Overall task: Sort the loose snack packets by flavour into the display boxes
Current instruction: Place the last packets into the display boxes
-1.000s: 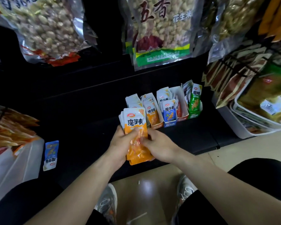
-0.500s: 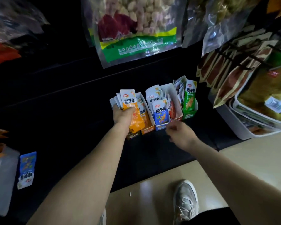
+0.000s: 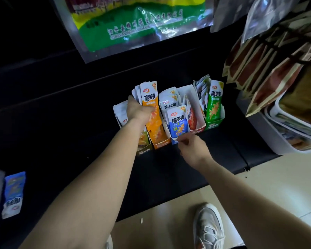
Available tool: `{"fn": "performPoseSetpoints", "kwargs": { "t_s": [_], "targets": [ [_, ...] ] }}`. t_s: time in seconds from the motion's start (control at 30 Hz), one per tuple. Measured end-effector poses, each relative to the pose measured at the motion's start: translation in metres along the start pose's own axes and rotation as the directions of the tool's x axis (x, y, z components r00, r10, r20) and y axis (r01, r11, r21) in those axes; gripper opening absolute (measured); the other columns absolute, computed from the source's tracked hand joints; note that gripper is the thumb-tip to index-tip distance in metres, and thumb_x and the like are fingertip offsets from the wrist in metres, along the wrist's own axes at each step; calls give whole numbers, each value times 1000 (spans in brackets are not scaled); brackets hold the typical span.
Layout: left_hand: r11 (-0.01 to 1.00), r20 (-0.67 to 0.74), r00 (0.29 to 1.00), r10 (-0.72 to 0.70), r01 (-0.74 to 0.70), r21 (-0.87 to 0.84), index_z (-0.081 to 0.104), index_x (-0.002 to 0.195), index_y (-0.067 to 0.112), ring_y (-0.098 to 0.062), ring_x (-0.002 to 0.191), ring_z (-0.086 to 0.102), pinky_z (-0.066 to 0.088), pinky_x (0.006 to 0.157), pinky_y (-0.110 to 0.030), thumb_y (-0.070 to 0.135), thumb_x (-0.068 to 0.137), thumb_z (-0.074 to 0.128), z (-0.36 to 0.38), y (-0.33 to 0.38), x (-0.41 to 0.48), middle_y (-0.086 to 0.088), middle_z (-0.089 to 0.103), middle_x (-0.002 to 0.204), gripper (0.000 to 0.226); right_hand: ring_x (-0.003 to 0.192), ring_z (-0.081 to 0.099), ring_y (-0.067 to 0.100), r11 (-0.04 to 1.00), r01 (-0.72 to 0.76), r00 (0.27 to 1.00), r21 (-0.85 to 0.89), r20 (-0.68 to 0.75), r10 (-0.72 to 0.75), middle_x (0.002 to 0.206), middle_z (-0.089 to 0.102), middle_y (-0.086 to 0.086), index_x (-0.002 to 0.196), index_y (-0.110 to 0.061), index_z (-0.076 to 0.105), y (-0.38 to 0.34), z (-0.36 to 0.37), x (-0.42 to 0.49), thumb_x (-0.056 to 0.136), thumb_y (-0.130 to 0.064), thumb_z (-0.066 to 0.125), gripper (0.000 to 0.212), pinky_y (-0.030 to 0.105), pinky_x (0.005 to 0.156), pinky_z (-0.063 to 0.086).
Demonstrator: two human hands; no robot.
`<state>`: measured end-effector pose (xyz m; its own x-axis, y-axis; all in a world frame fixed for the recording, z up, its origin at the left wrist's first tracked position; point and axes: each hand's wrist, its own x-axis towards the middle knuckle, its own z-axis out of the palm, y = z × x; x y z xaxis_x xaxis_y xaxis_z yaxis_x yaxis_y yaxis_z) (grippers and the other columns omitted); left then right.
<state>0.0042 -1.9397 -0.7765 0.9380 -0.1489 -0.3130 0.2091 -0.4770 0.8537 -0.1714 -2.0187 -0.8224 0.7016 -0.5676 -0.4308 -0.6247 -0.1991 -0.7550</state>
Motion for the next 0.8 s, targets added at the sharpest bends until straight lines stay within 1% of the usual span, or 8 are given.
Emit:
{"fn": "performPoseSetpoints", "kwargs": {
  "t_s": [0.23, 0.3, 0.37, 0.4, 0.53, 0.63, 0.7, 0.8],
  "targets": [
    [989, 57, 998, 4, -12, 144, 35, 148, 11, -30, 119, 60, 55, 90, -37, 5, 74, 85, 11, -9, 11, -11, 58, 137, 90, 90, 68, 23, 1000, -17, 1000, 11, 2, 17, 103, 69, 3, 106, -24, 64, -4, 13, 5, 94, -22, 53, 17, 37, 81, 57],
    [981, 99, 995, -32, 12, 191, 37, 149, 13, -26, 110, 63, 58, 72, -27, 3, 74, 85, 11, -19, 6, -11, 60, 136, 90, 87, 69, 21, 1000, -19, 1000, 17, 9, 19, 103, 70, 2, 108, -24, 65, -3, 17, 7, 94, -24, 53, 19, 35, 78, 58],
    [977, 120, 993, -18, -8, 215, 36, 150, 16, -20, 98, 63, 48, 50, -17, 2, 75, 83, 13, -31, 3, -9, 63, 132, 90, 86, 69, 21, 1000, -20, 1000, 14, 8, 20, 103, 69, 1, 109, -25, 65, -2, 20, 10, 94, -25, 53, 19, 34, 76, 58],
    [977, 117, 993, 5, -30, 212, 36, 150, 18, -18, 95, 62, 45, 50, -17, 2, 75, 83, 14, -35, 4, -8, 64, 131, 90, 86, 69, 20, 1000, -22, 1000, 17, 7, 22, 103, 69, 1, 109, -25, 65, -1, 21, 11, 94, -26, 53, 19, 34, 76, 58],
    [981, 116, 992, 48, -69, 182, 34, 151, 19, -19, 104, 60, 47, 69, -24, 4, 79, 81, 14, -32, 4, -3, 62, 131, 87, 87, 69, 20, 999, -46, 999, 19, 10, 45, 103, 68, 2, 109, -25, 65, 4, 23, 12, 95, -25, 54, 18, 35, 76, 58],
    [968, 139, 979, 148, -172, 183, 46, 140, 19, -10, 97, 56, 43, 57, -8, 8, 78, 82, 5, -31, 7, 1, 62, 129, 73, 87, 66, 18, 999, -36, 999, -17, 9, 36, 103, 67, 2, 113, -24, 65, 5, 23, 9, 95, -22, 54, 21, 28, 70, 51],
    [954, 137, 964, 227, -248, 169, 51, 137, 19, -6, 107, 54, 40, 59, 1, 9, 80, 81, -7, -31, 9, 2, 59, 135, 65, 89, 64, 19, 999, -24, 1000, -30, 15, 24, 103, 65, 1, 117, -22, 64, 0, 23, 6, 96, -21, 53, 23, 28, 72, 49],
    [940, 124, 947, 296, -312, 139, 54, 138, 18, -7, 123, 53, 40, 90, -7, 11, 84, 77, -38, -27, 4, 3, 59, 137, 59, 93, 65, 21, 999, 20, 999, -40, 31, -18, 105, 67, 2, 119, -19, 65, -15, 23, -2, 97, -20, 52, 25, 30, 76, 52]
  ]
}}
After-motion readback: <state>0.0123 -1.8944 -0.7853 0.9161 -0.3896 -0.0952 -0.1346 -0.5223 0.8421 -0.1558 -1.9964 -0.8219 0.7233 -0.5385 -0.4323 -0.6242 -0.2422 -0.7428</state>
